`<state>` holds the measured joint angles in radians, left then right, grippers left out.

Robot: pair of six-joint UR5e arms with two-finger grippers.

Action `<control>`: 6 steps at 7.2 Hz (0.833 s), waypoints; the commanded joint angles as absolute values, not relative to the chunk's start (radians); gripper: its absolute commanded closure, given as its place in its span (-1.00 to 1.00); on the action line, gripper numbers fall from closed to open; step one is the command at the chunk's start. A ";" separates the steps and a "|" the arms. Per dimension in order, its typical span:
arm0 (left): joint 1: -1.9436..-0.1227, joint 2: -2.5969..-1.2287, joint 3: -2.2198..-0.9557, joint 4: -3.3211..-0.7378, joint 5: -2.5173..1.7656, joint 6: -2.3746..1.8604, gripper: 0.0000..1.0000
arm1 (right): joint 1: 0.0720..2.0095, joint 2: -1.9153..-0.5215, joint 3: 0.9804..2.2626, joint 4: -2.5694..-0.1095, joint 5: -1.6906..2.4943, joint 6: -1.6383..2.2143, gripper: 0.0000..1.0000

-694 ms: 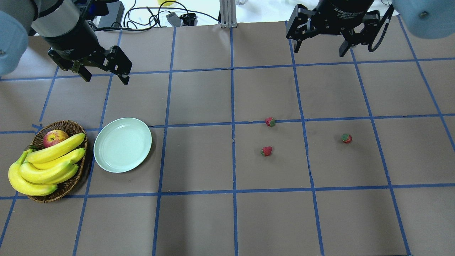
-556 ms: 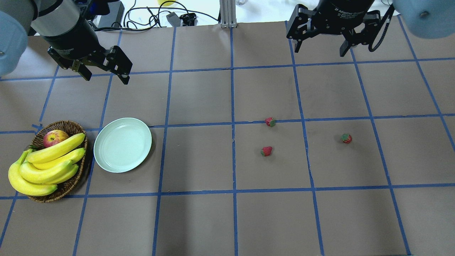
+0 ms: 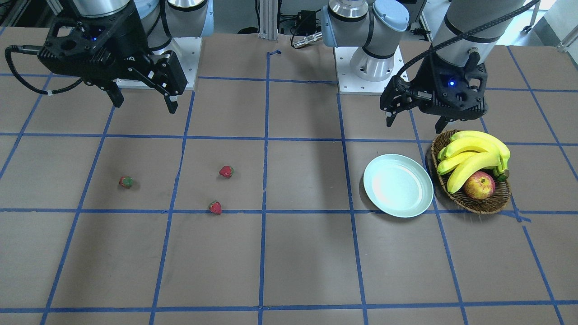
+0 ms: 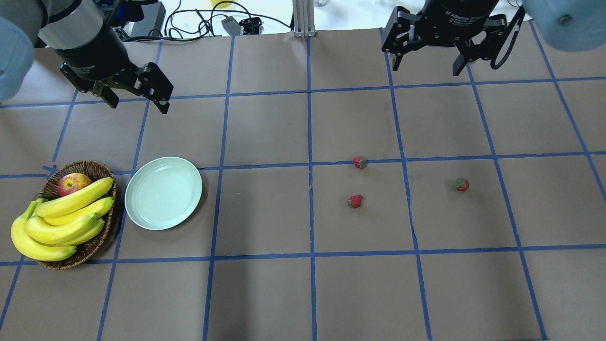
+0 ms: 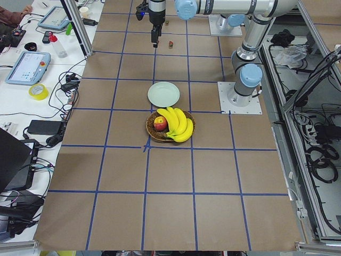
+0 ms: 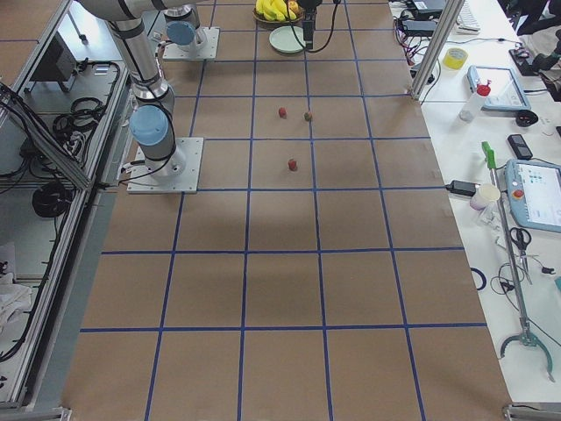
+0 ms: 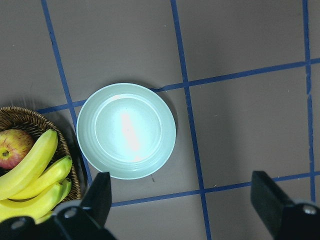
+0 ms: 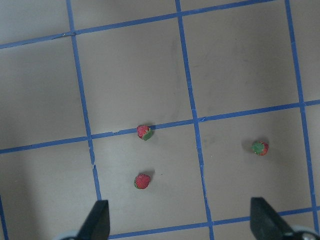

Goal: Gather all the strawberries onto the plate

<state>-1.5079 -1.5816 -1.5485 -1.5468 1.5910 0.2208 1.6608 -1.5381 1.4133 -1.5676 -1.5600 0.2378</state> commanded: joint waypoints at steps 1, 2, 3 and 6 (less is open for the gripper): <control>-1.508 -1.582 -1.551 -1.545 1.591 0.221 -1.00 | 1.660 -1.539 1.414 -1.560 -1.560 0.238 -1.00; -1.508 -1.582 -1.552 -1.545 1.591 0.221 -1.00 | 1.660 -1.539 1.414 -1.559 -1.560 0.238 -1.00; -1.508 -1.583 -1.552 -1.545 1.589 0.221 -1.00 | 1.660 -1.539 1.414 -1.555 -1.560 0.238 -1.00; -1.508 -1.582 -1.558 -1.543 1.591 0.221 -1.00 | 1.660 -1.540 1.414 -1.532 -1.560 0.238 -1.00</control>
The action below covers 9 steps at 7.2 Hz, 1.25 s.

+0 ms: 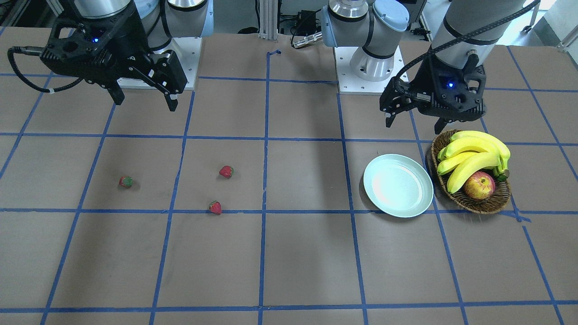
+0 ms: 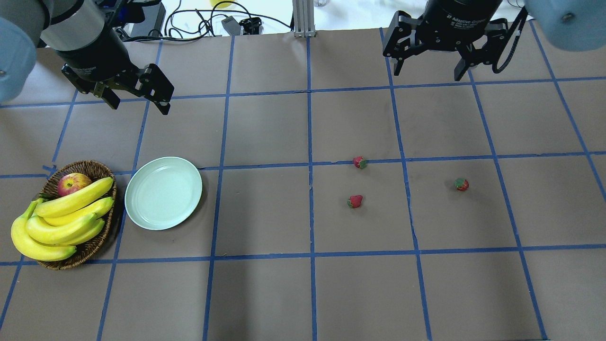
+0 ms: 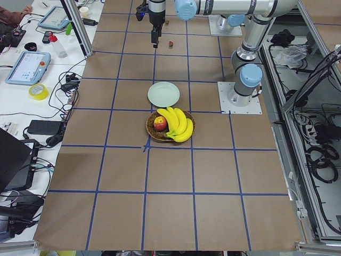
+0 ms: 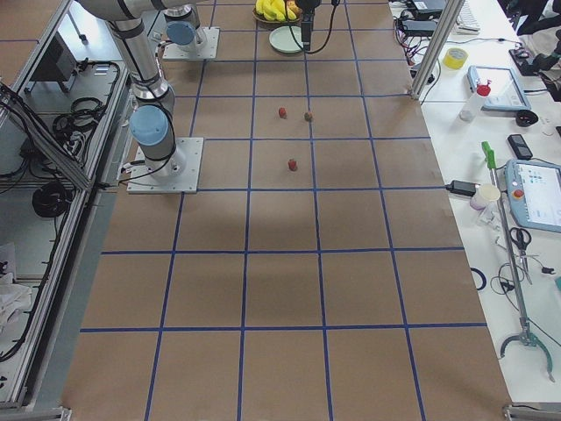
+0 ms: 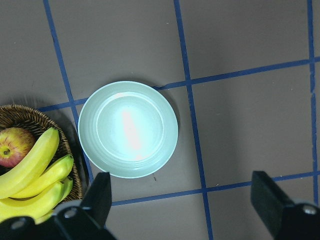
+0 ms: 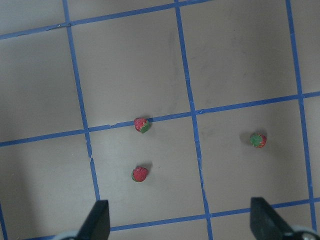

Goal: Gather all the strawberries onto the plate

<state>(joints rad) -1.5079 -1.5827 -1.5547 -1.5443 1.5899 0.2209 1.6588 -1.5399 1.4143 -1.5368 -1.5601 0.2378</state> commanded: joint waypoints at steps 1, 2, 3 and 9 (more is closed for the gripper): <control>-1.508 -1.582 -1.557 -1.543 1.591 0.221 -1.00 | 1.673 -1.546 1.420 -1.528 -1.562 0.242 -1.00; -1.509 -1.582 -1.562 -1.543 1.648 0.222 -1.00 | 1.701 -1.542 1.424 -1.525 -1.562 0.256 -1.00; -1.509 -1.583 -1.562 -1.543 1.682 0.222 -1.00 | 1.732 -1.536 1.442 -1.523 -1.563 0.271 -0.98; -1.511 -1.588 -1.562 -1.542 1.675 0.222 -1.00 | 1.877 -1.389 1.911 -2.051 -1.552 0.472 -0.91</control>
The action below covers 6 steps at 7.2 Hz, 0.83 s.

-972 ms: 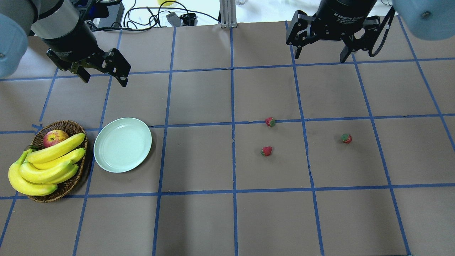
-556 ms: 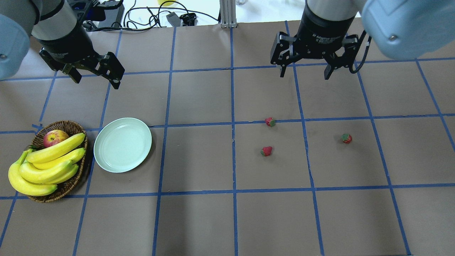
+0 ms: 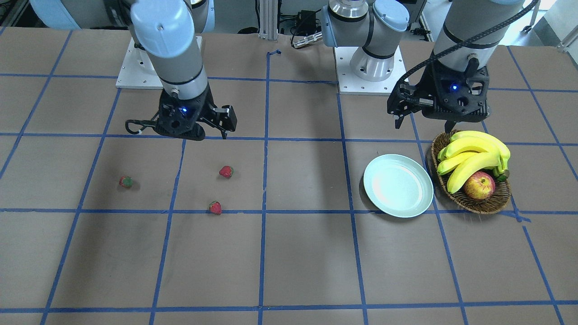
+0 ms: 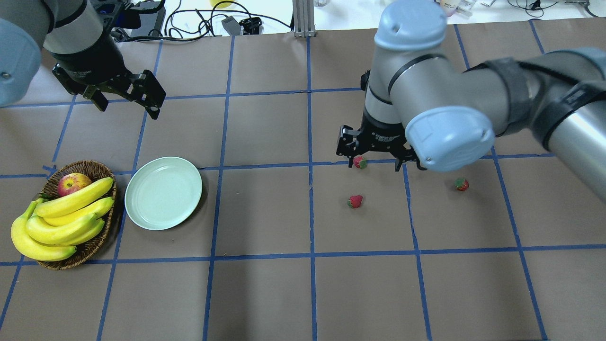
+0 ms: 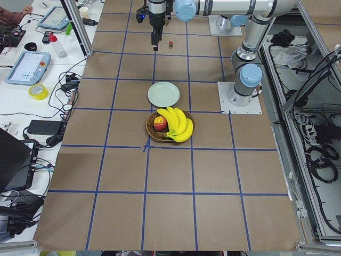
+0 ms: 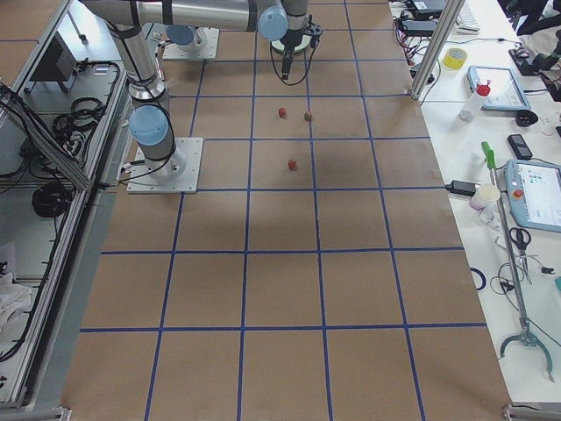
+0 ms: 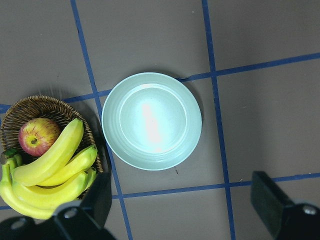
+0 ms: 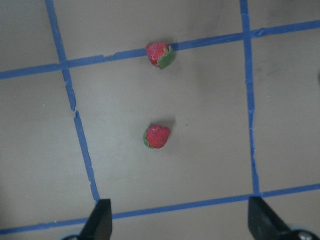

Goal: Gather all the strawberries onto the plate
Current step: 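Lower the right gripper onto the nearest strawberry and close on it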

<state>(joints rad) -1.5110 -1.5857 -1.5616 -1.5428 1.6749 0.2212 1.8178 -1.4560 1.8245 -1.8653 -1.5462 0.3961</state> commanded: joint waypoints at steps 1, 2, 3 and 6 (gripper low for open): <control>-1.511 -1.588 -1.560 -1.542 1.674 0.221 -1.00 | 1.879 -1.352 1.966 -2.136 -1.558 0.482 -0.91; -1.512 -1.589 -1.560 -1.542 1.674 0.222 -1.00 | 1.879 -1.338 2.027 -2.208 -1.562 0.479 -0.89; -1.513 -1.589 -1.560 -1.540 1.675 0.222 -1.00 | 1.879 -1.318 2.077 -2.297 -1.593 0.483 -0.85; -1.513 -1.589 -1.562 -1.529 1.674 0.222 -1.00 | 1.879 -1.280 2.088 -2.345 -1.618 0.488 -0.67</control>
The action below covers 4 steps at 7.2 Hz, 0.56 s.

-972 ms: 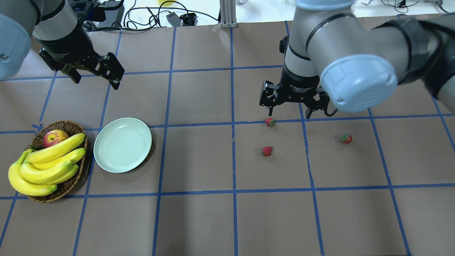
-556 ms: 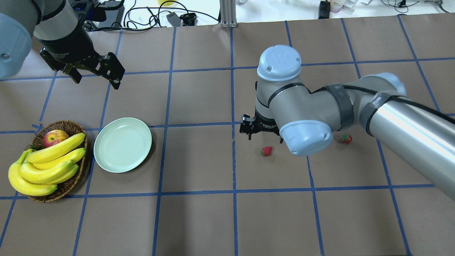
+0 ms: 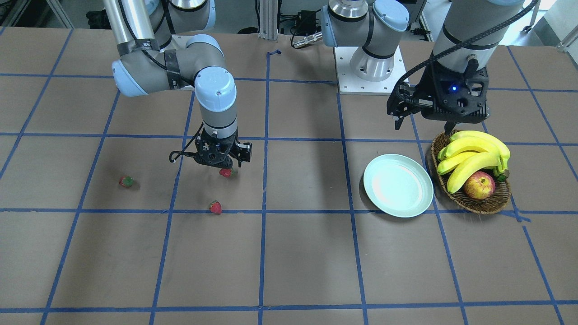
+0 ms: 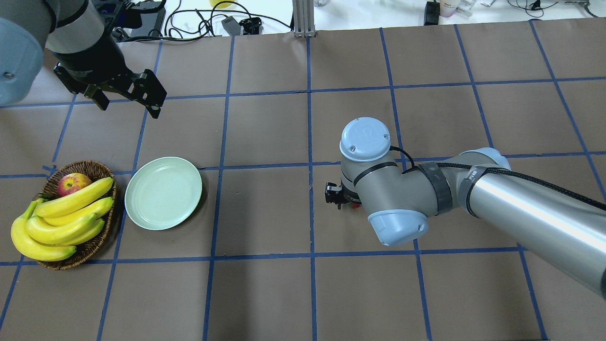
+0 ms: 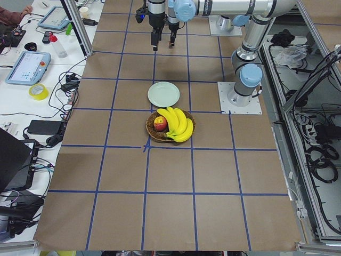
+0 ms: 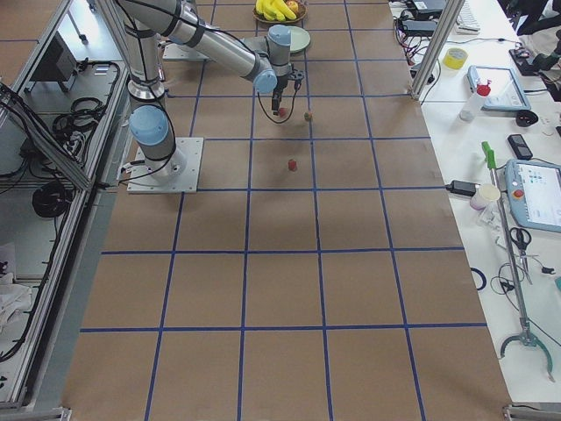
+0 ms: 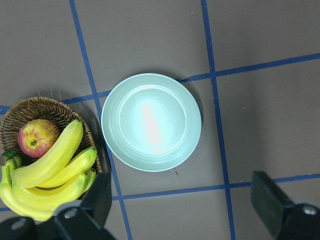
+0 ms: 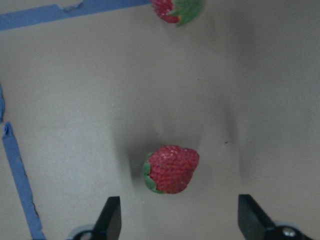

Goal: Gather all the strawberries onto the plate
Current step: 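Lower the right gripper onto the nearest strawberry and close on it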

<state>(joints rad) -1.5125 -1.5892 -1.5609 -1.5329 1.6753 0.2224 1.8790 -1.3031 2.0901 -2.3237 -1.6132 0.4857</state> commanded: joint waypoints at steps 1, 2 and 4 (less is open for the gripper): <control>-1.513 -1.589 -1.562 -1.529 1.674 0.222 -1.00 | 1.879 -1.249 2.088 -2.379 -1.615 0.489 -0.67; -1.513 -1.589 -1.560 -1.529 1.672 0.221 -1.00 | 1.879 -1.247 2.083 -2.381 -1.612 0.489 -0.67; -1.511 -1.589 -1.565 -1.529 1.674 0.222 -1.00 | 1.879 -1.246 2.077 -2.381 -1.611 0.500 0.02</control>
